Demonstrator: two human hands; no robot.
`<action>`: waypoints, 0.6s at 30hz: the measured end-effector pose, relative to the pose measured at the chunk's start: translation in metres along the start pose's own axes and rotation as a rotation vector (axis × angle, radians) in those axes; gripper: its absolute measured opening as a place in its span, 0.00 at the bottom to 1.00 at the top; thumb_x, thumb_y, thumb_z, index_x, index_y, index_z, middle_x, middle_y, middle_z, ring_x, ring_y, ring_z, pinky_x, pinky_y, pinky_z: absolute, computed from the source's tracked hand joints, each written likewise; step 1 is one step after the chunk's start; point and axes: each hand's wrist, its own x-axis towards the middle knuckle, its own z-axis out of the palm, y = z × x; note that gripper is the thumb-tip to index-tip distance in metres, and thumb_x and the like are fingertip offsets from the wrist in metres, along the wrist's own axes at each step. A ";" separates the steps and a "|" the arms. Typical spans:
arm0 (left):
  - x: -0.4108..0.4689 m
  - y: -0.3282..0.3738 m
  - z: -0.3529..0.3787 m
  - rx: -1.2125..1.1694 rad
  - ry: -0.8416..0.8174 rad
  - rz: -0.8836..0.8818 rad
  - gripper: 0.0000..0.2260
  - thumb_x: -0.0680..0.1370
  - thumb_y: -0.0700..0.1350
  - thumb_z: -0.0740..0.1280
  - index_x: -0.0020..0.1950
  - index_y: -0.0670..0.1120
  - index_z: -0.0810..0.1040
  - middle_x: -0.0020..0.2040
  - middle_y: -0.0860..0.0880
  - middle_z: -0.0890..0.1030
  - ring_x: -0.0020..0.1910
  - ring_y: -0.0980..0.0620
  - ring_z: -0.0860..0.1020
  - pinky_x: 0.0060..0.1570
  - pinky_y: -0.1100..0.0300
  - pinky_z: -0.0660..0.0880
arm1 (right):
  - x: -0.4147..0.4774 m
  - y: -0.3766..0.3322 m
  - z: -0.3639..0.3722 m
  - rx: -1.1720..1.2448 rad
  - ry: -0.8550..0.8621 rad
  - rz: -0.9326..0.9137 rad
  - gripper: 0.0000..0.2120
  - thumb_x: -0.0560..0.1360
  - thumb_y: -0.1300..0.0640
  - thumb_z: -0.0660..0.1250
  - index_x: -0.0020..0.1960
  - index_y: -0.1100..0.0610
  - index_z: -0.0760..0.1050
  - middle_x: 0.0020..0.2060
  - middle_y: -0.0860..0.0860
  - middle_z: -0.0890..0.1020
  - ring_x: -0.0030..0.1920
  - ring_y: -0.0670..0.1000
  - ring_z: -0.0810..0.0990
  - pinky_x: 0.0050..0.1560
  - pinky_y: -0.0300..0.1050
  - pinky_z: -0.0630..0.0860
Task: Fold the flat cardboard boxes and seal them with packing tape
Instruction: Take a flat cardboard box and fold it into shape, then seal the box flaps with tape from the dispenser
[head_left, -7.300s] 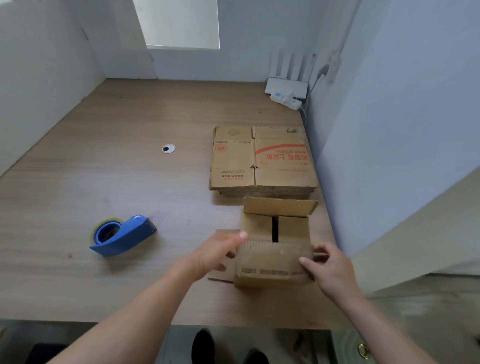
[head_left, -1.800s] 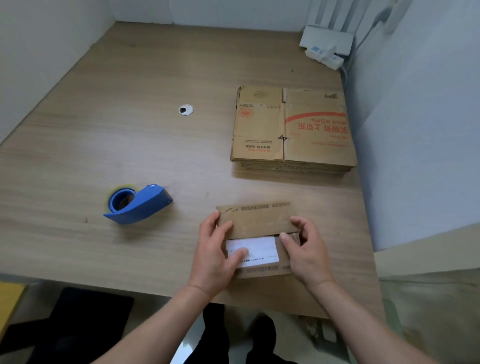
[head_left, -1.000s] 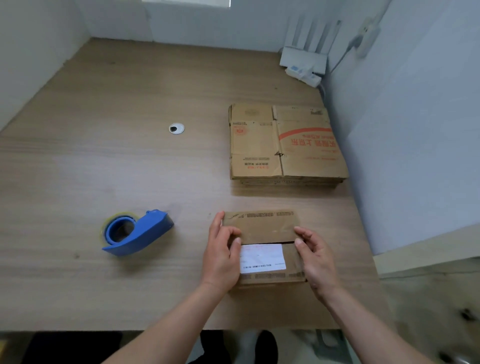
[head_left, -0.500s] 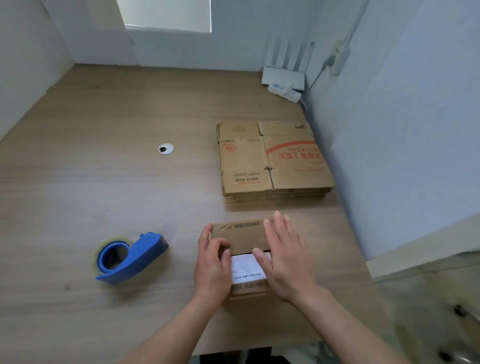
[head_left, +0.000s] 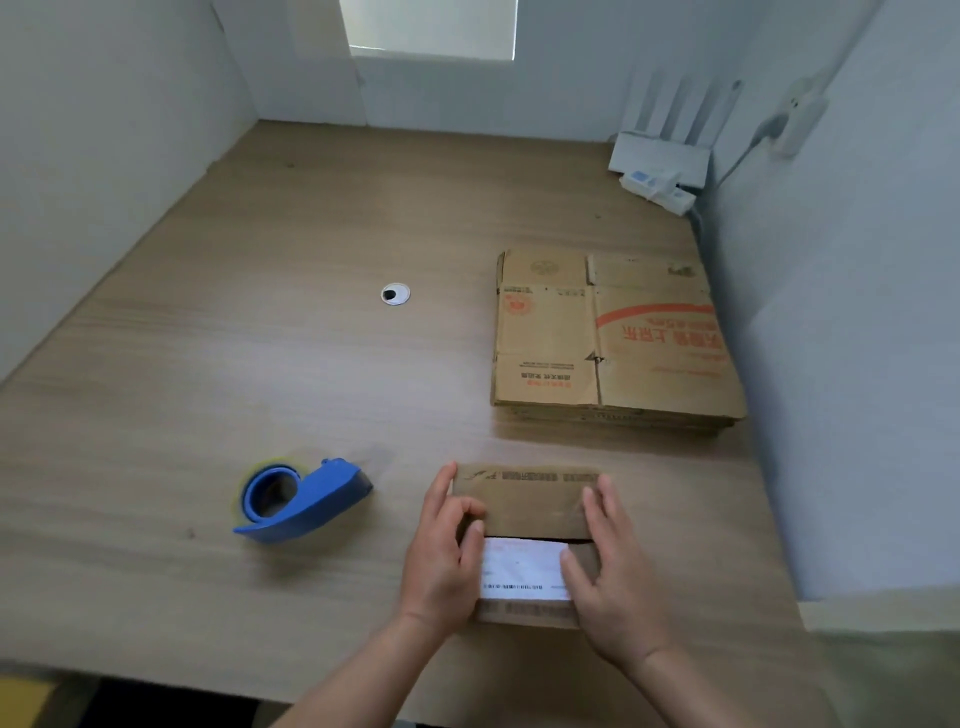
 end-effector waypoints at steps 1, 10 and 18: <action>-0.001 0.002 -0.002 0.006 0.008 0.022 0.03 0.80 0.44 0.64 0.48 0.52 0.75 0.78 0.58 0.57 0.71 0.77 0.51 0.60 0.82 0.53 | 0.001 0.000 0.001 -0.020 0.010 -0.010 0.35 0.76 0.45 0.60 0.80 0.55 0.57 0.80 0.41 0.48 0.75 0.29 0.42 0.70 0.23 0.43; 0.006 -0.094 -0.106 0.502 0.247 -0.327 0.32 0.67 0.47 0.79 0.68 0.41 0.73 0.71 0.42 0.68 0.71 0.39 0.68 0.66 0.42 0.69 | 0.001 -0.003 0.000 -0.066 -0.002 0.006 0.33 0.78 0.56 0.69 0.79 0.55 0.60 0.80 0.40 0.48 0.71 0.28 0.47 0.65 0.35 0.58; 0.040 -0.124 -0.137 0.647 -0.035 -0.450 0.15 0.75 0.45 0.71 0.60 0.45 0.76 0.61 0.42 0.77 0.69 0.42 0.66 0.56 0.46 0.75 | 0.001 -0.004 -0.001 -0.060 0.055 0.008 0.33 0.74 0.45 0.61 0.78 0.54 0.64 0.80 0.42 0.55 0.73 0.29 0.52 0.69 0.36 0.58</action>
